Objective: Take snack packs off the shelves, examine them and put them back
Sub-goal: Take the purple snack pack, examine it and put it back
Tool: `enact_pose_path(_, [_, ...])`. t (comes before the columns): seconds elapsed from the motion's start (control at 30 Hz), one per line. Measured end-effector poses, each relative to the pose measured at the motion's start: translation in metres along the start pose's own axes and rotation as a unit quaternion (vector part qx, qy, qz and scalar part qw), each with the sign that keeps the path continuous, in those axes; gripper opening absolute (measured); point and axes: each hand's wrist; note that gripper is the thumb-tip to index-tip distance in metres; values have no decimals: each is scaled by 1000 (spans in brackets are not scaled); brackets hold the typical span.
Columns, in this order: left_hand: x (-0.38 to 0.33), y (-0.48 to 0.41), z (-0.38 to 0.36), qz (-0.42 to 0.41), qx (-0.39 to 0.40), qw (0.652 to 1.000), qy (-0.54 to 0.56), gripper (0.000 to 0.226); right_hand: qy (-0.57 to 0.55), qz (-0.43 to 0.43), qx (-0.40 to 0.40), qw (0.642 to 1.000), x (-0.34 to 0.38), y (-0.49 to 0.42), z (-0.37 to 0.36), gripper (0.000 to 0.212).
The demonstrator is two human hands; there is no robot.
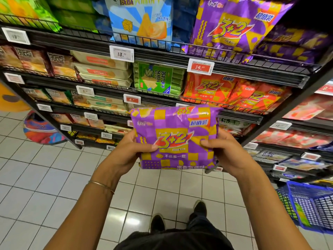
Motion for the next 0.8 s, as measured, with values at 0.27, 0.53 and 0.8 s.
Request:
enact_pose_path(0.27, [-20, 18, -12, 123, 57, 984, 113, 51, -65, -180, -79, 978, -6, 0, -6, 31])
enact_pose_path(0.53, [-23, 17, -20, 133, 10, 976, 171, 65, -110, -233, -74, 963, -24, -2, -10, 34])
enact_pose_path(0.8, [-18, 22, -66, 111, -38, 983, 144, 59, -123, -350, -41, 928, -56, -4, -19, 44])
Point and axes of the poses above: each hand's wrist, its own y-axis away from the middle knuckle, its own z-axis out of the back of the hand, x = y × z, and after that the axes turned 15 degrees about -x, right-handed
